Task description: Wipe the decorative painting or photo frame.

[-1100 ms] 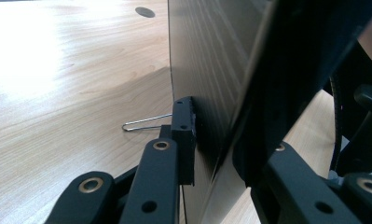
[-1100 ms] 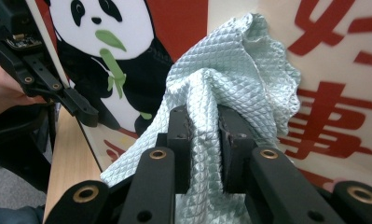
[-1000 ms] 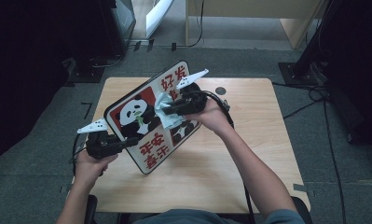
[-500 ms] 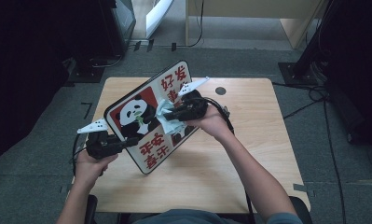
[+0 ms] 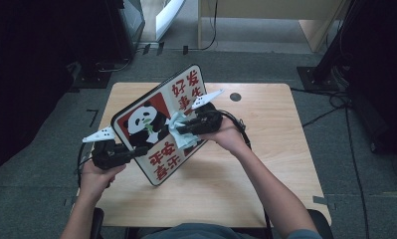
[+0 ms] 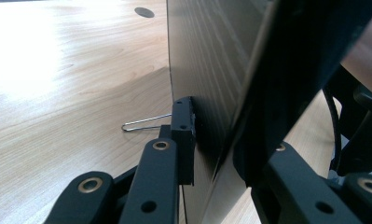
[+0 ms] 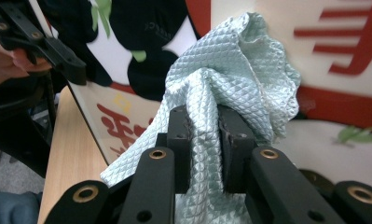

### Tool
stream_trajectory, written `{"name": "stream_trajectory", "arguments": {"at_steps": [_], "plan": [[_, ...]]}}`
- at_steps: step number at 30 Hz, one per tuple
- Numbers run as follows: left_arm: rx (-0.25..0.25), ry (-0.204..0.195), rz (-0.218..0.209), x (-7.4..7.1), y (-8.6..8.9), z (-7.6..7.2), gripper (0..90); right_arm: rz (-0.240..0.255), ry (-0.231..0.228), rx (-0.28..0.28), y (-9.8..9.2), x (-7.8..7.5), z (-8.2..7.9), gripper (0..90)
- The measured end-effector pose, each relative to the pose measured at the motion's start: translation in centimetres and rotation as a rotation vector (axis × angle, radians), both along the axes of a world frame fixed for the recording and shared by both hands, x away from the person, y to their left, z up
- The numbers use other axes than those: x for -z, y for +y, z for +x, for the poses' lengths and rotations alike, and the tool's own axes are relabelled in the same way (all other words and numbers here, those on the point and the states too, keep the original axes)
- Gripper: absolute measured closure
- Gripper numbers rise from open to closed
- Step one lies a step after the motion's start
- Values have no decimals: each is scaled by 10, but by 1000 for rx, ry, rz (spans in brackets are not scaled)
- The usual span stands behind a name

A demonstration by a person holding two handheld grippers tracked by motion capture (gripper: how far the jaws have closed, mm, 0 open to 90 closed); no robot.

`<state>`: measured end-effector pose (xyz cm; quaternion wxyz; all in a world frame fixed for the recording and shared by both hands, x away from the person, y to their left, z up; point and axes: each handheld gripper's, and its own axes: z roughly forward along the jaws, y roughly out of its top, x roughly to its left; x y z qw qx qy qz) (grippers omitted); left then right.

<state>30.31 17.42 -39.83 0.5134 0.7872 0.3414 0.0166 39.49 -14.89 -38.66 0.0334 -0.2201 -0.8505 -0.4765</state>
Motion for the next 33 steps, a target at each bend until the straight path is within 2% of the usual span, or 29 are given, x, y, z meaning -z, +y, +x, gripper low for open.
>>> {"name": "stream_trajectory", "arguments": {"at_steps": [15, 19, 29, 33], "plan": [[1, -1, 0, 0, 0, 0, 765, -8, 41, 11, -6, 32, -6, 776], [2, 0, 0, 0, 0, 0, 765, 0, 25, 16, -9, 39, -8, 776], [3, 0, -1, 0, -1, 0, 764, -26, 60, 30, -14, 63, -13, 774], [4, 0, -2, 0, -1, 0, 763, -26, 55, 34, -15, 70, -15, 774]]}}
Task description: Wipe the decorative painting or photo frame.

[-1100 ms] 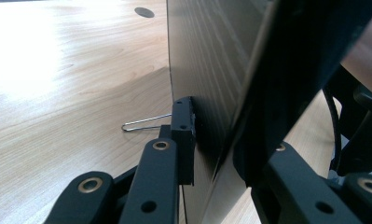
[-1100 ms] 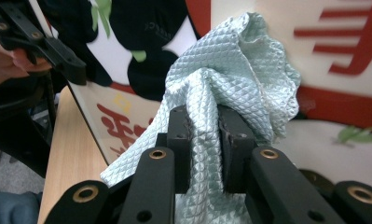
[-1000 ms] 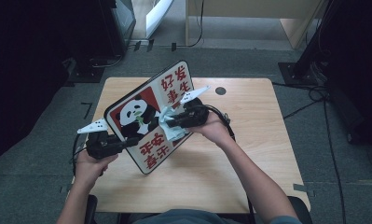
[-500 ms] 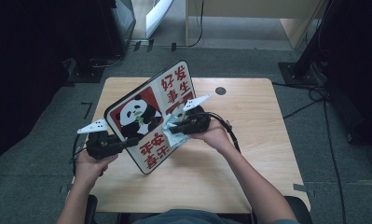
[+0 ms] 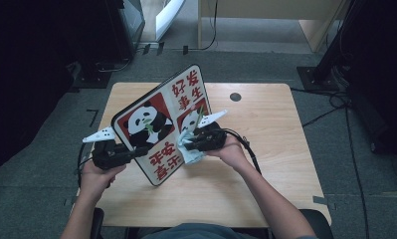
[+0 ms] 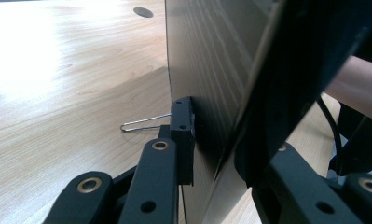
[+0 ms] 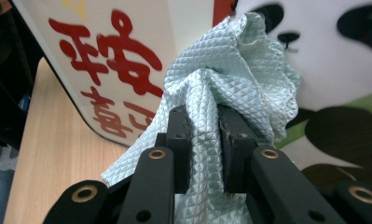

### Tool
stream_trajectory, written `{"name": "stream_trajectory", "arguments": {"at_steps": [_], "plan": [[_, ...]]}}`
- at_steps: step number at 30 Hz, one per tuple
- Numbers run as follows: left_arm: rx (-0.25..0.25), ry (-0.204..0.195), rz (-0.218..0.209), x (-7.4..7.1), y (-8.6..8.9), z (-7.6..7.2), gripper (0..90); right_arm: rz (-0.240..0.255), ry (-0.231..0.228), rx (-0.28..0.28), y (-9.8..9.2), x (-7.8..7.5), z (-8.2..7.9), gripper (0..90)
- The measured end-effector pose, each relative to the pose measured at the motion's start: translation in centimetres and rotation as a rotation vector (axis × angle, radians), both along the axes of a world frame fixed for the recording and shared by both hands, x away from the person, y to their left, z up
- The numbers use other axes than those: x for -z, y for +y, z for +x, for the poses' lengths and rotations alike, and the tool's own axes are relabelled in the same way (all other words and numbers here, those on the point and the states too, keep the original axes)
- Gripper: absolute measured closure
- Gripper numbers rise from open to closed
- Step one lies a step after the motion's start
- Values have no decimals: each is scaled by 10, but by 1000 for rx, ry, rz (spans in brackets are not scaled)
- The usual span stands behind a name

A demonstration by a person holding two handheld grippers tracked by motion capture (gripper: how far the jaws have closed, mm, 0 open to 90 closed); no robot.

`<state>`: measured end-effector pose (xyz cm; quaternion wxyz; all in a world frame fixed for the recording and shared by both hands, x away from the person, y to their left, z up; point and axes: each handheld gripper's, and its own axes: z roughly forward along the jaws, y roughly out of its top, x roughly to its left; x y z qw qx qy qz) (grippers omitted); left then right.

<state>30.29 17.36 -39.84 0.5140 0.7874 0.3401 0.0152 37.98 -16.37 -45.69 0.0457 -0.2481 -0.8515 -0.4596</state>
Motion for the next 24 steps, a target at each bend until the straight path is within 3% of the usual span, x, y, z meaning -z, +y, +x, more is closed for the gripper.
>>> {"name": "stream_trajectory", "arguments": {"at_steps": [9, 24], "plan": [[1, 0, 0, 0, 0, 0, 762, -11, 6, 5, -3, 17, -4, 773], [4, 0, -1, 0, 0, 0, 760, -48, 65, 4, -5, 40, -7, 773]]}}
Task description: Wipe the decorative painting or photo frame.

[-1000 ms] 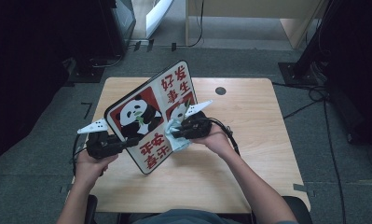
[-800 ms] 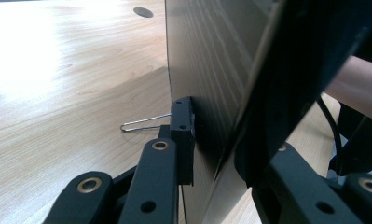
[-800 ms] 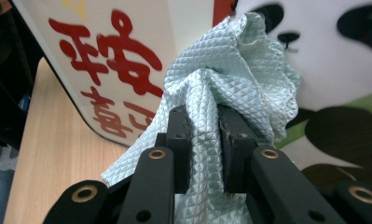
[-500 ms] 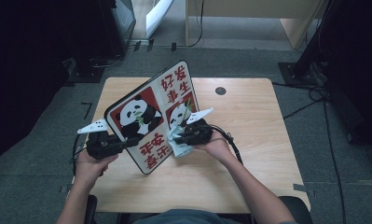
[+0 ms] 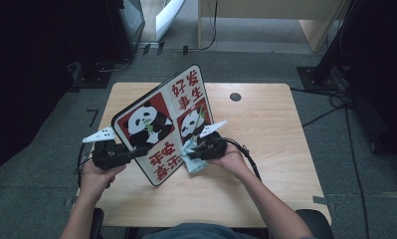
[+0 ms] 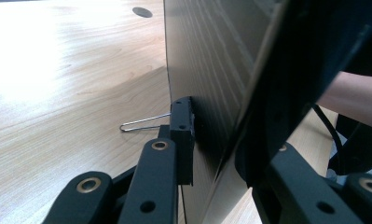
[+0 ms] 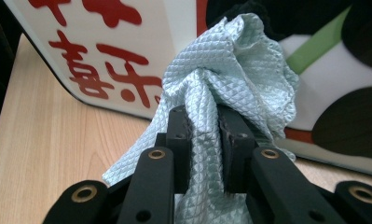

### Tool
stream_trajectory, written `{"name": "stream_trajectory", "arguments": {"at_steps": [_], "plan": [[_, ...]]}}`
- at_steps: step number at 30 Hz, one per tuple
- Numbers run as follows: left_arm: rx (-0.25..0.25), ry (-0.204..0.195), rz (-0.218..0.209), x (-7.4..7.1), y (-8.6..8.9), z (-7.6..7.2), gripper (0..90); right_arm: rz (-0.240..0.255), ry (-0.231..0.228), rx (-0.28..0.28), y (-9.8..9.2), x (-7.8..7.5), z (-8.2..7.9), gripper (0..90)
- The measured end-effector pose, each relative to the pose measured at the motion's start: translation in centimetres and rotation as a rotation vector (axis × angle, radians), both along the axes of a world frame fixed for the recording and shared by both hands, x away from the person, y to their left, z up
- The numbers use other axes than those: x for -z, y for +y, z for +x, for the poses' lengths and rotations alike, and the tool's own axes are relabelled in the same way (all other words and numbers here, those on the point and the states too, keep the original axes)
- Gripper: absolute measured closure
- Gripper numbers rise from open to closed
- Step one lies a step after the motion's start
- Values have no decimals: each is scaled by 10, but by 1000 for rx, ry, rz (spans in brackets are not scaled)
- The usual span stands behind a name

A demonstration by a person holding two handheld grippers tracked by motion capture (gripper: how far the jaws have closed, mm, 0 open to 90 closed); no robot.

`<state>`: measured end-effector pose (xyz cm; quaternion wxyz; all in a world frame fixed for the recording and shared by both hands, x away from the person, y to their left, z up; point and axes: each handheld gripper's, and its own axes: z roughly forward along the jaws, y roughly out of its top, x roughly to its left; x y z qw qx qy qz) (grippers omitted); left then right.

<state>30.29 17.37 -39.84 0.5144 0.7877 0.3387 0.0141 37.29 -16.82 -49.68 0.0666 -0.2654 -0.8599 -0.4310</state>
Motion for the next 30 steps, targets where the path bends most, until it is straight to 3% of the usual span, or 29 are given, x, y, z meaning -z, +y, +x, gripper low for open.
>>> {"name": "stream_trajectory", "arguments": {"at_steps": [9, 13, 23, 30], "plan": [[-6, -2, 2, 0, 0, 0, 759, -19, 36, -5, -1, -3, 1, 776], [-5, -3, 1, 0, 0, 0, 758, 8, 35, 10, -4, -12, 1, 777], [-3, -2, -1, 0, 0, 0, 755, 52, 2, 16, -5, -43, 2, 779], [-4, 1, -3, 0, -1, 0, 754, 86, -25, 24, -3, -73, 9, 780]]}}
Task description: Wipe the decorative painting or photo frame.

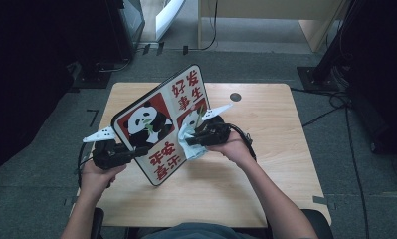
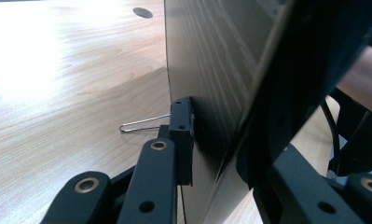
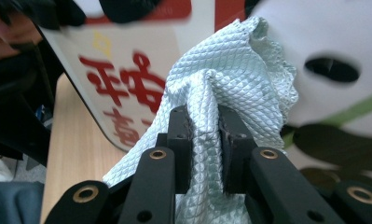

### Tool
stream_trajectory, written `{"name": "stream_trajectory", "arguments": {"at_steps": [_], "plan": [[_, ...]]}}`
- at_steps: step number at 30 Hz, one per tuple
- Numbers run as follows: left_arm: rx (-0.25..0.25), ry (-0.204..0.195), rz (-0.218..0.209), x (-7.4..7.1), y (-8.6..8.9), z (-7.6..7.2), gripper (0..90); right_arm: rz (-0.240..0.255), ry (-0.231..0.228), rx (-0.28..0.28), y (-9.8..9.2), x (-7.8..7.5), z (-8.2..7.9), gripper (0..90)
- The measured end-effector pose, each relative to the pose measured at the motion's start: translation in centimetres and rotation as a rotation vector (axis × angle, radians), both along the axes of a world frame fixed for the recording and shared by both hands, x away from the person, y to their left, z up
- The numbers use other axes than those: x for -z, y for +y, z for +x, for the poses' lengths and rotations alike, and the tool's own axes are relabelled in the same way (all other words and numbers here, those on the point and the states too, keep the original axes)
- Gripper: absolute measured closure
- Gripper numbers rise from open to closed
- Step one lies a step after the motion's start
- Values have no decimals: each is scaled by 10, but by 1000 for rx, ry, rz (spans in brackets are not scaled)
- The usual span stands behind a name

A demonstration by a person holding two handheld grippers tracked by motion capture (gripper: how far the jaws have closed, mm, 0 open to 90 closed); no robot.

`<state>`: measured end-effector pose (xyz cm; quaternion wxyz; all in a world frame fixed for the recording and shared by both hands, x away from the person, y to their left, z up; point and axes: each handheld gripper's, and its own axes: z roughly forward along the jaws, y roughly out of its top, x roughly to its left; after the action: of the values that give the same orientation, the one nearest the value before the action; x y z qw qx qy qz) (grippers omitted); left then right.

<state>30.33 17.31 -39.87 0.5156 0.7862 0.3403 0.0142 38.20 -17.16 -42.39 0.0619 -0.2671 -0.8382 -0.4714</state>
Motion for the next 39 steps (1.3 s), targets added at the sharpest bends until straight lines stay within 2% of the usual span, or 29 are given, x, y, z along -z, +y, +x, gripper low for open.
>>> {"name": "stream_trajectory", "arguments": {"at_steps": [15, 28, 33, 39], "plan": [[1, -1, -1, 0, 0, 0, 753, 22, -83, -30, 19, -72, 11, 780], [1, -3, 1, 0, 0, 0, 756, 51, -169, -59, 44, -132, 18, 779], [-1, 1, -2, 0, 1, 0, 758, 42, -184, -63, 52, -141, 21, 779], [-1, 2, -1, 0, 1, 0, 759, 51, -173, -63, 56, -137, 24, 779]]}}
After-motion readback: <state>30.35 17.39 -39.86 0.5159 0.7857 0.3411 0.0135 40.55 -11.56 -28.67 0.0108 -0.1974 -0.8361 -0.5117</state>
